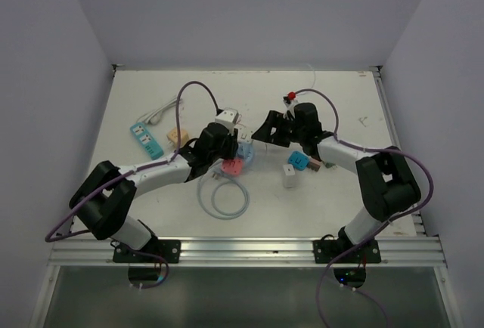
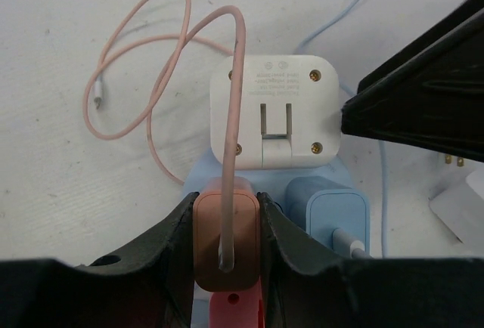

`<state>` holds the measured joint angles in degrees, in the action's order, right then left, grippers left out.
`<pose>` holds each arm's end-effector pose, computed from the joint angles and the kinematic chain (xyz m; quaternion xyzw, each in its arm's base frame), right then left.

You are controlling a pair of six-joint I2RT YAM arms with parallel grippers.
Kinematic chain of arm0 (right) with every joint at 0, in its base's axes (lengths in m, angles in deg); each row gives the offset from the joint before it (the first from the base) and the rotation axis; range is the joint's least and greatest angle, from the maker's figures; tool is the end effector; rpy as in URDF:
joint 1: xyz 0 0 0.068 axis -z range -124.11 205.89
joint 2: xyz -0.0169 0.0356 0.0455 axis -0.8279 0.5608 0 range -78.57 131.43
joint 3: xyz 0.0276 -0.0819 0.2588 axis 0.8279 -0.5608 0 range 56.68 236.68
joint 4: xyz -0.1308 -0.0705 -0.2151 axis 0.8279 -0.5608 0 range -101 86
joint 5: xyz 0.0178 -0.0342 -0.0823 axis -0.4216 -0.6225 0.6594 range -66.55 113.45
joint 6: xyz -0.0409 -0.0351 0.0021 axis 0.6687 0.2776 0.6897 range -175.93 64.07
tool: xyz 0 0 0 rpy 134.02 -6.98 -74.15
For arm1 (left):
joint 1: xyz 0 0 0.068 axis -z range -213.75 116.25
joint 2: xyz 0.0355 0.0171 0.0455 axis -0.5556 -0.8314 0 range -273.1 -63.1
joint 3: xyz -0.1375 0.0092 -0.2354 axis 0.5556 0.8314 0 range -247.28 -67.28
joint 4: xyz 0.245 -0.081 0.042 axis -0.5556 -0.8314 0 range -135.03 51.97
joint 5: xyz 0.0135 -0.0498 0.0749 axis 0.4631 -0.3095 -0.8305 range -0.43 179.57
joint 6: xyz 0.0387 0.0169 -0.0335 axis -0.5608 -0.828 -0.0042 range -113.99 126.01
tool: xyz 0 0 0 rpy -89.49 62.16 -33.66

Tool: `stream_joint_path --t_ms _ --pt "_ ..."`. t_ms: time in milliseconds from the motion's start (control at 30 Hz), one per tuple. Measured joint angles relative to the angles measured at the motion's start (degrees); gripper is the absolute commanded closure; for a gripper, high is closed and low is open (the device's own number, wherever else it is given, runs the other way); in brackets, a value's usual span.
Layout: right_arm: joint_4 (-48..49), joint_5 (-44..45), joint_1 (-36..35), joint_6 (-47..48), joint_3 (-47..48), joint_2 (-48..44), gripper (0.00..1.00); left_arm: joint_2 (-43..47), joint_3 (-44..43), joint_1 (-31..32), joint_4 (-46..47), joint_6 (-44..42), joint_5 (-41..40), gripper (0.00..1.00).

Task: Pull the plug off the socket

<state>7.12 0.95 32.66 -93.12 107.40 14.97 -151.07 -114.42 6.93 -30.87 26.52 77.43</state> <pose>0.3142 0.1497 0.1984 0.0098 0.8618 0.3876 0.3271 0.2520 -0.2067 0.2022 0.1044 0.8718 -0.1587 0.4515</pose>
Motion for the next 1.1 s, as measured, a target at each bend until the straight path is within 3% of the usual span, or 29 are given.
stream_joint_path --t_ms 533,733,867,900,967,1000,1100 --pt "6.91 -12.13 -0.31 -5.55 2.34 5.86 0.28 3.34 3.32 0.0 6.69 -2.16 2.64 1.0" --pt "6.8 -14.29 -0.79 -4.83 3.41 7.65 0.37 3.72 3.34 0.0 7.58 -2.12 2.1 1.0" --pt "6.54 -14.88 -0.74 -3.74 4.07 7.74 0.54 4.0 3.87 0.0 8.92 -2.1 1.86 1.0" --pt "6.49 -15.13 -0.76 -3.43 4.2 7.8 0.64 4.09 3.98 0.0 9.05 -2.1 1.68 1.0" --pt "6.56 -15.85 -0.72 -3.06 4.44 8.26 0.76 4.13 4.09 -0.02 9.31 -2.01 1.38 1.0" --pt "6.64 -16.11 -0.72 -2.84 4.59 8.48 0.87 4.17 4.31 -0.04 9.44 -1.95 1.29 1.0" --pt "6.03 -16.26 -0.76 -1.99 4.68 8.52 1.0 4.31 4.63 0.0 9.53 -1.77 0.94 1.0"
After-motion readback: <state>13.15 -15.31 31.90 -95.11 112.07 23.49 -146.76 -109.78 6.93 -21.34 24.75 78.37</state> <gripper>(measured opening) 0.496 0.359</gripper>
